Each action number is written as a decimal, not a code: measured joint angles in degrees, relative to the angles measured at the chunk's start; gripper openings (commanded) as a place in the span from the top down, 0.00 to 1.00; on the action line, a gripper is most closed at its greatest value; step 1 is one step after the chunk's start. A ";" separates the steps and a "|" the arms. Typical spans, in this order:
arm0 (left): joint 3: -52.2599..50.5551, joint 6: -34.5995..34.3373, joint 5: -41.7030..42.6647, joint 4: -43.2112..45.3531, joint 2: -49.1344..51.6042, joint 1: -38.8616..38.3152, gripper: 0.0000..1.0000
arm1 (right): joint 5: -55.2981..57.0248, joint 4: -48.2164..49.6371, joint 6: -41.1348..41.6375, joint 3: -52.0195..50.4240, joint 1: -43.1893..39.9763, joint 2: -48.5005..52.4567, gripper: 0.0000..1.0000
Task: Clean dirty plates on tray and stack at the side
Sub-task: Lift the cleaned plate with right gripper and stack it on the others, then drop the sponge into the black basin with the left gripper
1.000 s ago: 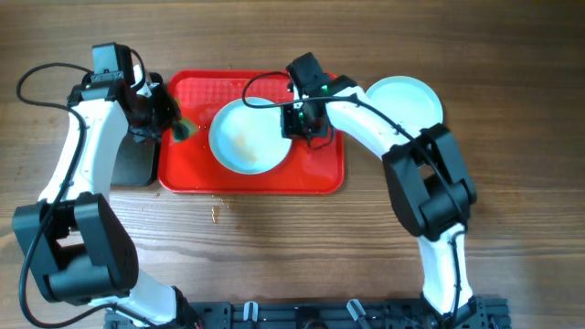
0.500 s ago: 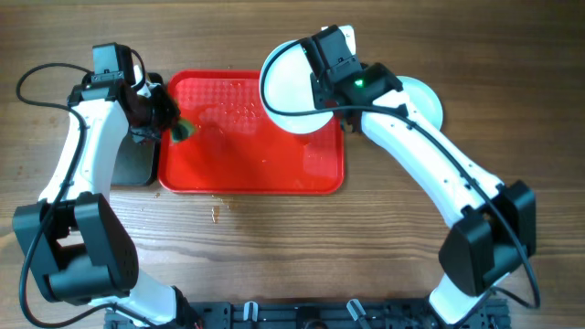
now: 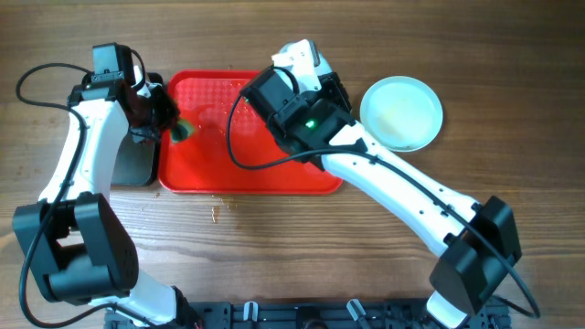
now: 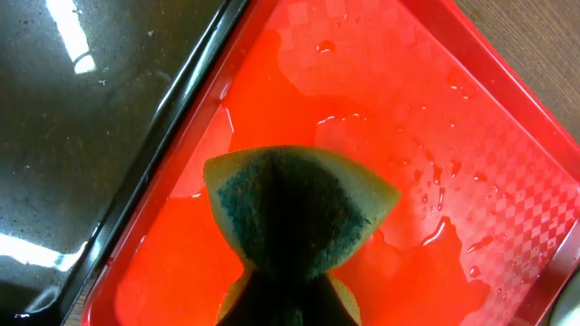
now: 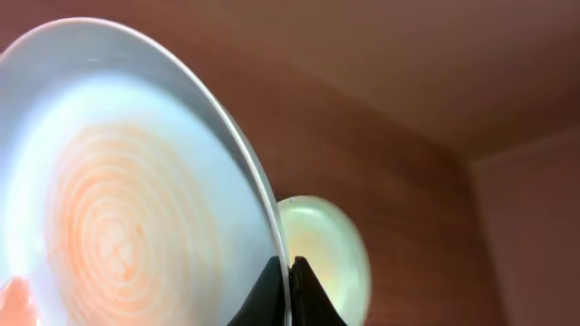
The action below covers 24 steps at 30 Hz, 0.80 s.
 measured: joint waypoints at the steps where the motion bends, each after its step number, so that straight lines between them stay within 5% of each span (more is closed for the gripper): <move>1: 0.00 0.00 0.00 0.00 0.00 0.00 0.96 | -1.81 -0.07 0.07 0.00 -0.42 0.00 0.96; 6: 0.00 0.00 0.00 0.00 0.00 0.00 0.96 | -24.70 -1.88 3.76 0.00 -11.28 0.00 0.96; 11: 0.00 0.00 -0.02 0.00 0.00 0.00 0.96 | -43.82 -5.42 8.92 0.00 -33.57 -0.02 0.96; 15: 0.00 0.00 -0.07 0.00 0.00 0.00 0.96 | -47.34 -5.42 10.93 -2.95 -48.28 -0.11 0.96; 20: 0.00 0.00 -0.22 -0.02 0.00 0.00 0.96 | -48.65 0.35 11.30 -12.79 -52.35 -0.13 0.96; 24: 0.00 0.00 -0.22 -0.02 0.00 0.00 0.96 | -52.37 2.10 11.45 -16.15 -52.30 -0.13 0.63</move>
